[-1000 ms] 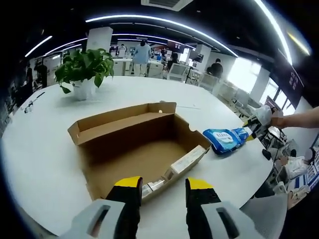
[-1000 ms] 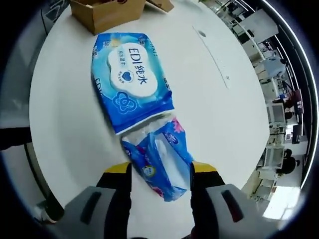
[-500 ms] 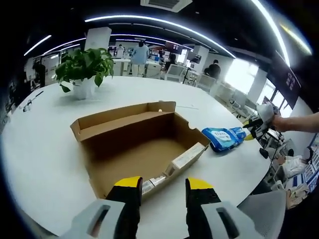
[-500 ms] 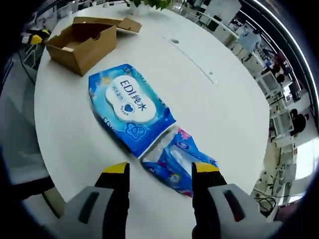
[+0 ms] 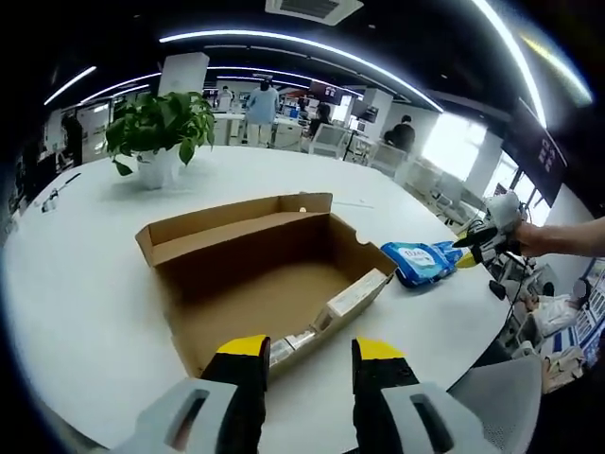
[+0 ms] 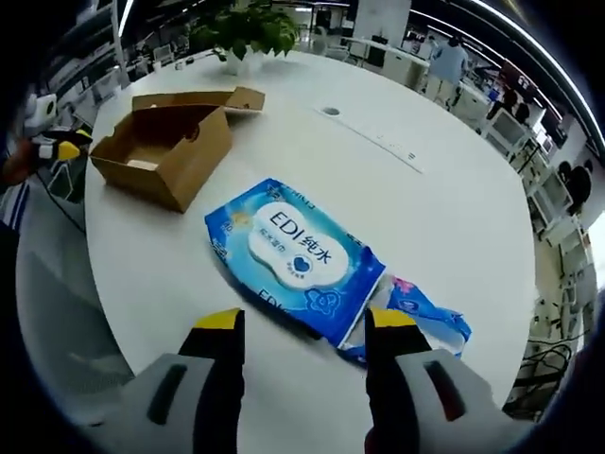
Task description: Operate the shoe box by opening the lid, removing the specified soft item, and placing it in the target area until the item is outside and the box remains undamaged.
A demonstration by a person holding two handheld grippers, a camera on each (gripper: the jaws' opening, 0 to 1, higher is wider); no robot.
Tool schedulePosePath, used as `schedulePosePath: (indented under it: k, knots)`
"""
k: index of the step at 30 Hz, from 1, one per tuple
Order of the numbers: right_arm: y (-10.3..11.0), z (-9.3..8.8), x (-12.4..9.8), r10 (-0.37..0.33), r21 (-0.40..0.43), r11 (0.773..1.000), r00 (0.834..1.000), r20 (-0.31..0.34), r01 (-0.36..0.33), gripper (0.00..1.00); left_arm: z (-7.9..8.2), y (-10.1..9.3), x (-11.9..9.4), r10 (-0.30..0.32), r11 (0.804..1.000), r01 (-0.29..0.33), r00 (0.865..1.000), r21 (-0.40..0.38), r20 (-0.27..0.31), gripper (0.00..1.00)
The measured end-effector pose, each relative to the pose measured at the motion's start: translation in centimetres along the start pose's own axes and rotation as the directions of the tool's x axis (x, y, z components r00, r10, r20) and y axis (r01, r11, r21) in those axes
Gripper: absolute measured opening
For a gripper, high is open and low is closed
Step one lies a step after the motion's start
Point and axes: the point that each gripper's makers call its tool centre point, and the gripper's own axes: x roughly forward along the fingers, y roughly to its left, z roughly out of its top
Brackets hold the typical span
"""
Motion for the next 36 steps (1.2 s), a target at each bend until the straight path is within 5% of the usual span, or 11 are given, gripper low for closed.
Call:
schedulePosePath:
  k: [14,24,36]
  knots:
    - [6.0,5.5,2.9,0.115,-0.076,0.991,0.992,0.049,-0.111,0.48,-0.6,1.4,-0.9,0.010,1.000,-0.010,1.000,-0.027,0.017,0.35]
    - [12.4,9.8,5.0,0.219,-0.183,0.962,0.974,0.060,-0.205,0.48,-1.1,2.6,-1.5,0.021,0.998,-0.019,1.000,-0.058,0.022,0.35]
    - [15.7,12.2,6.2,0.258,-0.230,0.944,0.964,0.061,-0.238,0.47,-1.2,2.5,-0.9,0.000,0.999,0.001,1.000,-0.041,0.020,0.35]
